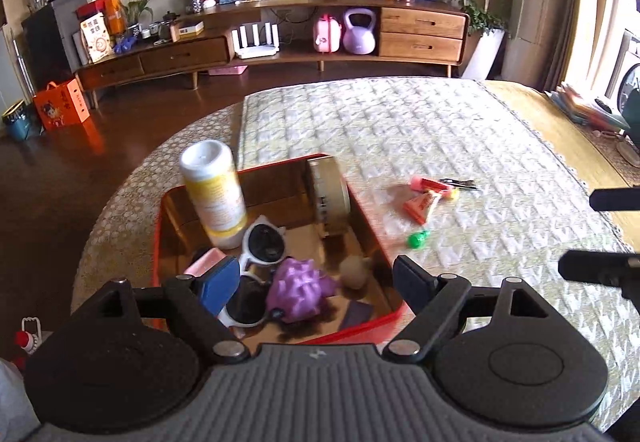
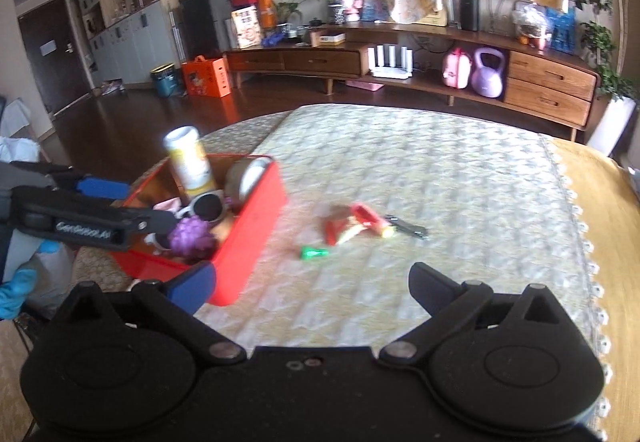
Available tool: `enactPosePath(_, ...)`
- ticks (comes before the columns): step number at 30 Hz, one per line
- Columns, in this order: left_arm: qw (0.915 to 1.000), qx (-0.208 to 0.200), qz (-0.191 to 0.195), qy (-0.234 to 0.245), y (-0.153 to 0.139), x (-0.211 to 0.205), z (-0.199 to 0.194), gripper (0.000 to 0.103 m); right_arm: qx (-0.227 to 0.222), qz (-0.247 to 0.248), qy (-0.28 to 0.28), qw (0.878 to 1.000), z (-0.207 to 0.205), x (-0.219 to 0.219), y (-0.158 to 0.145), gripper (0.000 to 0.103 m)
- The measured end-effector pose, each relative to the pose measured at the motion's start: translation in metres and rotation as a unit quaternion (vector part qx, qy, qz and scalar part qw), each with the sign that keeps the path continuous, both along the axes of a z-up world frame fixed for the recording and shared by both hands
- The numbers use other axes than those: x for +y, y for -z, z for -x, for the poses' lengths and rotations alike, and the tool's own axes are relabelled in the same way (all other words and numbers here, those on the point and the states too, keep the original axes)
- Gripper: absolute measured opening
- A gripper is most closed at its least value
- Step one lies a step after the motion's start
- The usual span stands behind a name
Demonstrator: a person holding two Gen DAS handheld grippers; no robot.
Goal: Organize rigid objects
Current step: 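Move both tools back over the remaining items on the table, then grasp the nail clipper with the right tool while the left tool grasps the green plastic piece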
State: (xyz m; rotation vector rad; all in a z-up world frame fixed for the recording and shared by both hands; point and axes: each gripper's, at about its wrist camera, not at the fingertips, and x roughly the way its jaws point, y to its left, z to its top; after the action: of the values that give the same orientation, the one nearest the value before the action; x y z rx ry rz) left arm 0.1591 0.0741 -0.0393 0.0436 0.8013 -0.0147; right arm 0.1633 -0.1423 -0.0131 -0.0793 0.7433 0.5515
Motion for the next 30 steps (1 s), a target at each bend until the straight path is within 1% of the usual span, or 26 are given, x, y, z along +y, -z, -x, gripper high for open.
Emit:
enactPosePath(6, 0.9999, -0.003, 0.003, 0.015, 0.004, -0.032, -0.007, 0.084, 0.004, 0.005, 0.023, 1.000, -0.015, -0.028, 0.007, 0.103)
enactPosePath(10, 0.9997, -0.002, 0.008, 0.022, 0.010, -0.055, -0.012, 0.084, 0.005, 0.013, 0.023, 1.000, -0.027, -0.041, 0.013, 0.103)
enactPosePath(17, 0.9994, 0.001, 0.013, 0.033, 0.022, -0.082, -0.021, 0.084, 0.005, 0.026, -0.001, 1.000, -0.049, -0.051, 0.022, 0.102)
enactPosePath(23, 0.9994, 0.008, 0.027, 0.019, 0.035, -0.097, -0.034, 0.084, 0.007, 0.042, -0.024, 0.999, -0.075, -0.054, 0.031, 0.100)
enactPosePath(28, 0.9997, 0.003, 0.024, 0.009, 0.042, -0.110, -0.042, 0.084, 0.016, 0.050, -0.044, 0.998, -0.096, -0.059, 0.043, 0.096)
enactPosePath(30, 0.9998, -0.001, 0.021, 0.004, 0.046, -0.116, -0.045, 0.084, 0.022, 0.054, -0.054, 0.997, -0.104, -0.060, 0.049, 0.092)
